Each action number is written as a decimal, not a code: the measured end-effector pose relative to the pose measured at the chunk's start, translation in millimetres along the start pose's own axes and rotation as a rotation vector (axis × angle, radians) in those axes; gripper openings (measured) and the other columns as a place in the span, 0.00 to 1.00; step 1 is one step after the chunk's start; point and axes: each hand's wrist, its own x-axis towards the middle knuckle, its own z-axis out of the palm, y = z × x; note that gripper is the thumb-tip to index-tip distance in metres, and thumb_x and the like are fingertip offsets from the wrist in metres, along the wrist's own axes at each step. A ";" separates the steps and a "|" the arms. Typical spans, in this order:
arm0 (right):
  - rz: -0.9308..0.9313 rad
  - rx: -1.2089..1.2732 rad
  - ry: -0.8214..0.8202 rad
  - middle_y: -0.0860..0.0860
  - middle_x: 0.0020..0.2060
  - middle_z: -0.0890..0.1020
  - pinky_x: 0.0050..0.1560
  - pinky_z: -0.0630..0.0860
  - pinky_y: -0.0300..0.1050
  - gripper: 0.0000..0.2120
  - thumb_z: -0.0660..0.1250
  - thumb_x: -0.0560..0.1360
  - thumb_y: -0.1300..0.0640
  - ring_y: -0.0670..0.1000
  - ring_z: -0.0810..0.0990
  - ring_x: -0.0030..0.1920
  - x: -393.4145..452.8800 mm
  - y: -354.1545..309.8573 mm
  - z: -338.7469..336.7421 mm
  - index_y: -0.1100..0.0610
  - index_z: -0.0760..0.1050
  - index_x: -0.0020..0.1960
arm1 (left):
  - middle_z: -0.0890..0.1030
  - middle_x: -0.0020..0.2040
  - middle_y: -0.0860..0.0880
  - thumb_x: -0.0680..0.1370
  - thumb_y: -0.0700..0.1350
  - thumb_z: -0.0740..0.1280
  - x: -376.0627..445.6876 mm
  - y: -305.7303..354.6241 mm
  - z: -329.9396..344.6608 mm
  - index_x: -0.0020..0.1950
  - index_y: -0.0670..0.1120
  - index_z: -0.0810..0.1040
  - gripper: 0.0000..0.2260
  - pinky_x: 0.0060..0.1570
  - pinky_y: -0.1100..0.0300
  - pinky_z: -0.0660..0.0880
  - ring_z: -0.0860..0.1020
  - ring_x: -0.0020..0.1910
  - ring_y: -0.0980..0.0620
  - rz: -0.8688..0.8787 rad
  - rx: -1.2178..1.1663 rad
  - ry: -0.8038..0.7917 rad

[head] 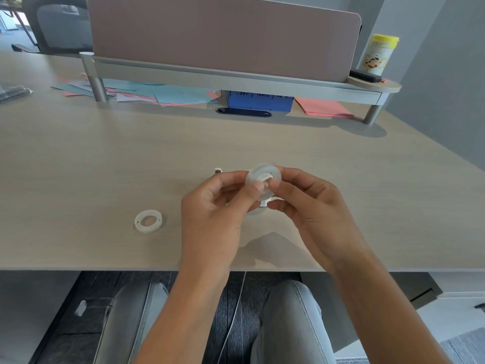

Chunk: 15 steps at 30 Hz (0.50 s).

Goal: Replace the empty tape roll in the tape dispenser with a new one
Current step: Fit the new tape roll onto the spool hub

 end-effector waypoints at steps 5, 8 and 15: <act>0.069 0.082 -0.110 0.55 0.48 0.88 0.51 0.78 0.42 0.15 0.75 0.70 0.55 0.50 0.83 0.49 1.9 -5.0 -7.7 0.62 0.86 0.53 | 0.89 0.44 0.41 0.72 0.40 0.77 3.7 0.2 -5.8 0.48 0.40 0.88 0.07 0.53 0.48 0.84 0.88 0.45 0.44 -0.071 -0.079 -0.087; 0.088 0.128 -0.150 0.55 0.46 0.88 0.49 0.81 0.39 0.15 0.76 0.67 0.54 0.50 0.85 0.47 2.1 -9.1 -9.6 0.62 0.86 0.50 | 0.89 0.45 0.41 0.70 0.40 0.76 7.6 2.9 -9.6 0.47 0.39 0.87 0.08 0.48 0.55 0.84 0.86 0.45 0.47 -0.134 -0.148 -0.166; 0.149 0.185 -0.140 0.55 0.45 0.89 0.48 0.82 0.38 0.17 0.78 0.64 0.54 0.49 0.85 0.45 2.4 -9.3 -6.8 0.63 0.85 0.48 | 0.89 0.46 0.40 0.68 0.42 0.75 8.7 2.8 -12.0 0.48 0.38 0.87 0.12 0.48 0.57 0.85 0.87 0.45 0.47 -0.162 -0.180 -0.203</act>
